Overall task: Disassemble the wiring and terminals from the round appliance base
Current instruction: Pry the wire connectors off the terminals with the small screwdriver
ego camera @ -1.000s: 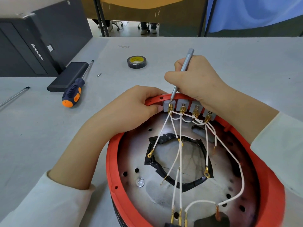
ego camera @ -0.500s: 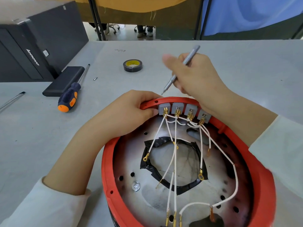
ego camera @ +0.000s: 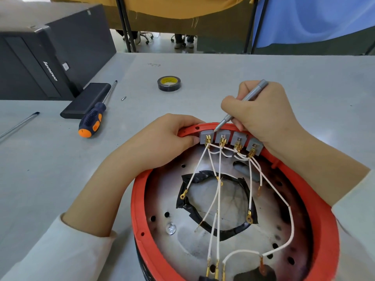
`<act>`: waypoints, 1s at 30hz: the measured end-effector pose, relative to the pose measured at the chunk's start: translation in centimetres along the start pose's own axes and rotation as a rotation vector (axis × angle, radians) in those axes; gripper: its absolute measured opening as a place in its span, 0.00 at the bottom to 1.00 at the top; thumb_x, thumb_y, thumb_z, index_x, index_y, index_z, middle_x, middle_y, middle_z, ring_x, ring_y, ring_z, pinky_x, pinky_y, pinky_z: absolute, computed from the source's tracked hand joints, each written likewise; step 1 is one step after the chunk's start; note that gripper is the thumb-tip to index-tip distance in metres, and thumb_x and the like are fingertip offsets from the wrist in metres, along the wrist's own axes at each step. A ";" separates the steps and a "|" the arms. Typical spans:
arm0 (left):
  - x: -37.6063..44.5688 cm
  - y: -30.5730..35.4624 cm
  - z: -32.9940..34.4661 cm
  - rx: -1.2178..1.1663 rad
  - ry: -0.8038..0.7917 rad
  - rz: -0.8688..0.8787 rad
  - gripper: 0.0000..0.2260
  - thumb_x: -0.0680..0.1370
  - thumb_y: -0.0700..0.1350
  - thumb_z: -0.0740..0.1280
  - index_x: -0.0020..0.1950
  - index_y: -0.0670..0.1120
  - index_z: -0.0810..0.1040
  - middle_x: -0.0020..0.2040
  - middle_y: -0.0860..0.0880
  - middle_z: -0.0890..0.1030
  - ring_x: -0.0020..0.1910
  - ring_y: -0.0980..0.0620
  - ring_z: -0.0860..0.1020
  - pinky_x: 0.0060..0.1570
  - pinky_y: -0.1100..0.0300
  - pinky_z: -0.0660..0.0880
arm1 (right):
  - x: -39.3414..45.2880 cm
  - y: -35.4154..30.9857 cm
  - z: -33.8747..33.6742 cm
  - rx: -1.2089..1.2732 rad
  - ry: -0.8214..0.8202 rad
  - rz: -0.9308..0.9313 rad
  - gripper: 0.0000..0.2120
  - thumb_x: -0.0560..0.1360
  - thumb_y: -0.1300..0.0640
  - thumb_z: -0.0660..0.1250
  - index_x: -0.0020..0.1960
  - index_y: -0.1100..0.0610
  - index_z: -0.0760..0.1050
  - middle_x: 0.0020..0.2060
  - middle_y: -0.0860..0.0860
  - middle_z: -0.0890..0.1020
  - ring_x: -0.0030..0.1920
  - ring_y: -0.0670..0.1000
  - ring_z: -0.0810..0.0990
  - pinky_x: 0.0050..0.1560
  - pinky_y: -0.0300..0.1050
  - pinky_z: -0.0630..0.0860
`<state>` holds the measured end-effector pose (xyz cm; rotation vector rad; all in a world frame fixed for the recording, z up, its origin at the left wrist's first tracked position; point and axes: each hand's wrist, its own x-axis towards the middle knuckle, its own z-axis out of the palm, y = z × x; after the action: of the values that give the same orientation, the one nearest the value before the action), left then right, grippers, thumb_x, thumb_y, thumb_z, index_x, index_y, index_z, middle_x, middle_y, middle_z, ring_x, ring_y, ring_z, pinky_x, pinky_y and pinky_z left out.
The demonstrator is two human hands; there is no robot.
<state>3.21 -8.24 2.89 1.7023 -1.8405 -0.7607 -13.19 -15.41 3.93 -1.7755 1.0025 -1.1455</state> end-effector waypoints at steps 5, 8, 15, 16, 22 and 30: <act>-0.1 0.0 0.0 0.001 0.003 -0.006 0.11 0.78 0.44 0.65 0.57 0.57 0.79 0.50 0.55 0.83 0.51 0.53 0.79 0.57 0.50 0.73 | 0.1 0.1 0.1 -0.032 -0.025 0.019 0.16 0.69 0.66 0.65 0.26 0.58 0.64 0.16 0.50 0.66 0.17 0.46 0.64 0.20 0.33 0.64; -0.1 0.0 0.1 0.004 0.004 -0.007 0.11 0.78 0.44 0.65 0.57 0.57 0.79 0.50 0.55 0.83 0.51 0.53 0.79 0.56 0.50 0.74 | 0.2 0.2 0.1 -0.047 -0.024 0.011 0.15 0.68 0.65 0.65 0.27 0.58 0.64 0.16 0.50 0.67 0.17 0.45 0.64 0.20 0.32 0.64; -0.1 0.0 0.1 0.015 0.006 -0.007 0.11 0.78 0.45 0.65 0.57 0.58 0.79 0.49 0.54 0.83 0.49 0.53 0.79 0.55 0.50 0.74 | 0.0 0.3 0.3 -0.112 0.000 -0.034 0.14 0.69 0.63 0.66 0.28 0.58 0.65 0.21 0.56 0.68 0.19 0.45 0.65 0.22 0.35 0.65; -0.1 0.0 0.1 0.019 0.008 -0.008 0.11 0.78 0.45 0.65 0.57 0.58 0.79 0.49 0.54 0.83 0.49 0.53 0.79 0.55 0.51 0.74 | -0.1 0.3 0.3 -0.135 -0.004 -0.052 0.14 0.69 0.62 0.66 0.28 0.58 0.65 0.22 0.56 0.68 0.20 0.45 0.65 0.23 0.37 0.66; 0.0 -0.1 0.1 0.018 0.010 -0.005 0.11 0.78 0.45 0.65 0.57 0.57 0.79 0.49 0.54 0.83 0.50 0.53 0.79 0.56 0.50 0.74 | 0.0 0.1 0.4 -0.129 0.020 -0.098 0.13 0.73 0.62 0.64 0.32 0.64 0.67 0.25 0.61 0.67 0.22 0.46 0.66 0.24 0.36 0.67; 0.0 -0.1 0.0 0.011 -0.001 -0.003 0.11 0.78 0.44 0.65 0.58 0.56 0.79 0.49 0.53 0.83 0.50 0.52 0.80 0.56 0.50 0.74 | -0.1 0.0 0.5 -0.103 -0.015 -0.091 0.13 0.74 0.64 0.62 0.32 0.62 0.66 0.23 0.60 0.67 0.18 0.44 0.66 0.23 0.35 0.68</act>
<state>3.29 -8.28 2.79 1.7125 -1.8468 -0.7540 -12.79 -15.26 3.76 -1.9255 0.9964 -1.1522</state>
